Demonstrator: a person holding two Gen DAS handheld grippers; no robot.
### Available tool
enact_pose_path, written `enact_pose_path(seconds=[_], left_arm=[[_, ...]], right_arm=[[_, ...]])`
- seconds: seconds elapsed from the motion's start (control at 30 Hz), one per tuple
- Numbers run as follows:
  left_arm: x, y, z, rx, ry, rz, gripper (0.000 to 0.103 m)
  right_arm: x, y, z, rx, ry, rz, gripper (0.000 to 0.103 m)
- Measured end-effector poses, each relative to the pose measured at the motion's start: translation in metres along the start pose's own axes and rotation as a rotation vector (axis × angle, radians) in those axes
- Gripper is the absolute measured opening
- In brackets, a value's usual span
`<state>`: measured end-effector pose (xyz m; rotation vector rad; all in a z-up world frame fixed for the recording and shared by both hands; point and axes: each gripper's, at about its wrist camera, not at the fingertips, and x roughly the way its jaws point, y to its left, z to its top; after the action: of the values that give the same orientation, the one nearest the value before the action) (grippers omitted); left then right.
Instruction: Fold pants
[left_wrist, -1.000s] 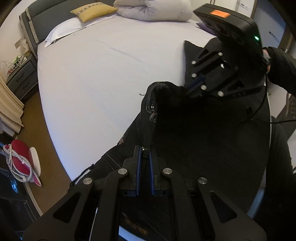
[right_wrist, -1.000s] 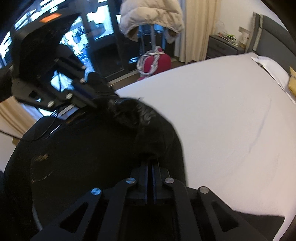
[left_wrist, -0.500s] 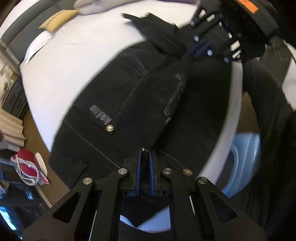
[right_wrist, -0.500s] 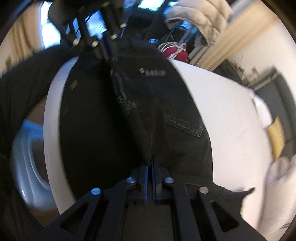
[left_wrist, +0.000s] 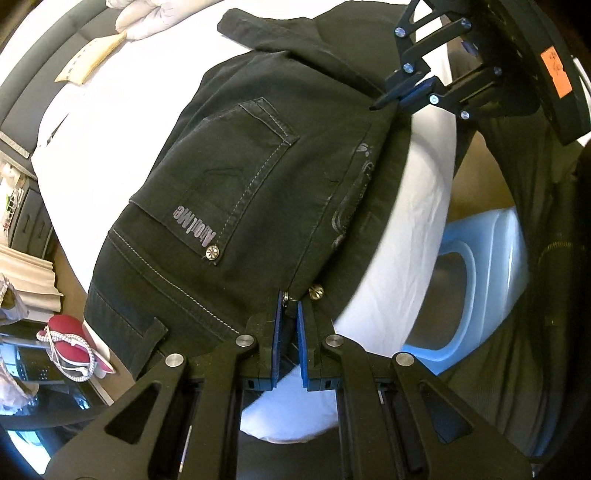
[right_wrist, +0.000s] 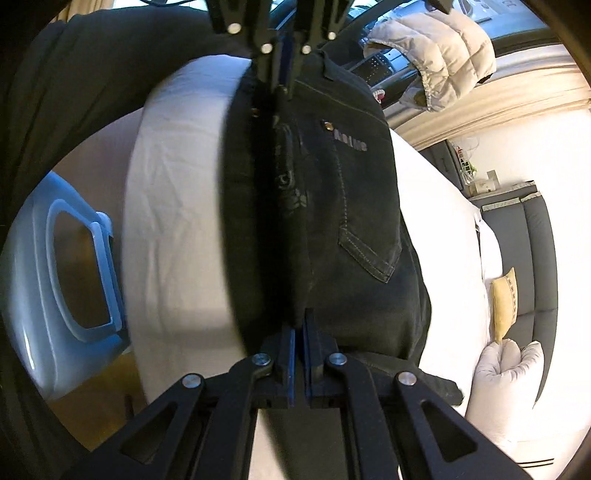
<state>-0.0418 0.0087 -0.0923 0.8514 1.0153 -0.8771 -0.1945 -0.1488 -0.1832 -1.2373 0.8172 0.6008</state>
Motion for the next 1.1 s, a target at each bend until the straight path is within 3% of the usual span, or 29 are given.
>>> enact_pose_path(seconds=[0.17, 0.33, 0.67, 0.73, 0.87, 1.0, 1.1], left_arm=[[0.004, -0.008, -0.007, 0.020, -0.001, 0.029, 0.007], [0.004, -0.006, -0.010, -0.050, -0.033, 0.003, 0.007], [0.006, -0.009, -0.015, -0.074, -0.048, 0.025, 0.011], [0.000, -0.004, -0.016, -0.109, -0.040, 0.001, 0.016], [-0.029, 0.016, -0.025, -0.179, -0.011, -0.031, 0.017], [-0.071, 0.039, -0.011, -0.276, -0.140, -0.061, 0.017], [-0.065, 0.044, 0.020, -0.332, -0.233, -0.112, 0.017]], right_arm=[[0.007, -0.003, 0.001, 0.004, 0.016, -0.019, 0.005], [-0.001, 0.010, 0.000, 0.011, 0.026, -0.033, 0.005], [0.010, 0.025, 0.000, 0.012, 0.056, -0.038, 0.008], [0.011, 0.026, 0.001, 0.029, 0.057, -0.035, 0.008], [0.010, 0.020, 0.001, 0.080, 0.045, -0.018, 0.008], [0.014, 0.022, 0.004, 0.090, 0.051, -0.033, 0.008], [0.014, 0.020, 0.006, 0.121, 0.051, -0.033, 0.008]])
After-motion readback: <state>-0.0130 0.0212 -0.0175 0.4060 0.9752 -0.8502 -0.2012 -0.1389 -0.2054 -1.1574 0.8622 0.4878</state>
